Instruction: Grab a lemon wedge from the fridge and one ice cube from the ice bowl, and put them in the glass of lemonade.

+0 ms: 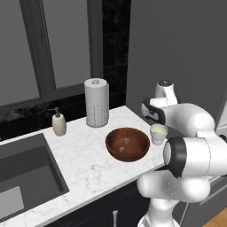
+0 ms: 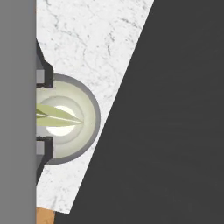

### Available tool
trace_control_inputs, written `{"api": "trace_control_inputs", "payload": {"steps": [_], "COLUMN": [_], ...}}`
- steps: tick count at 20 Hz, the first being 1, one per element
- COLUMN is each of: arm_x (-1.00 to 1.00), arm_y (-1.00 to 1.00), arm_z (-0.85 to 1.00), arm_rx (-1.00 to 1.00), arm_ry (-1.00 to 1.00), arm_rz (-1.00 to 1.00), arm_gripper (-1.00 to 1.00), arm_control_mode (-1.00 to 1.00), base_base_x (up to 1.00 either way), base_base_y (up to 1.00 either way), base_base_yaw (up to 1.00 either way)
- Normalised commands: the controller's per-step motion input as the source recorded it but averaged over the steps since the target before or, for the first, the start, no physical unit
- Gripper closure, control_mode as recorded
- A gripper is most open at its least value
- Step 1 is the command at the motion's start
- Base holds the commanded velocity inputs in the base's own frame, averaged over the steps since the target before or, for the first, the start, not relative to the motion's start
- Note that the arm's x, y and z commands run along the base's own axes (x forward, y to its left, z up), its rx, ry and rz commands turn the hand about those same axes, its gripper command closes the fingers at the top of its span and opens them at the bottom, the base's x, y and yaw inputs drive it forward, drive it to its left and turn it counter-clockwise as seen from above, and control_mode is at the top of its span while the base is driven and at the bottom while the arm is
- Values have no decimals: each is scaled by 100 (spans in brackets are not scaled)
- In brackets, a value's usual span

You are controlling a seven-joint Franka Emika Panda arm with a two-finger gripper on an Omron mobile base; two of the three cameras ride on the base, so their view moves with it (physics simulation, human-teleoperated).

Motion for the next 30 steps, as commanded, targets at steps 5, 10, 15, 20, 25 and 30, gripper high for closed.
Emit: {"api": "trace_control_inputs", "payload": {"steps": [5,10,15,20,25,30], "arm_x": [-1,-35,-45,-33,-23,2], "arm_y": [0,0,11,42,43,86], "arm_z": [0,3,0,13,27,28], "arm_rx": [0,0,0,0,0,-3], "arm_ry": [0,-1,0,-2,-8,25], "arm_rz": [0,0,0,10,25,48], "arm_gripper": [-100,-100,-100,-100,-100,-100], "arm_control_mode": [-100,-100,-100,-100,-100,-100], "base_base_x": [0,0,0,0,0,0], "base_base_y": [0,0,0,0,0,0], "base_base_yaw": [0,0,0,0,0,0]}}
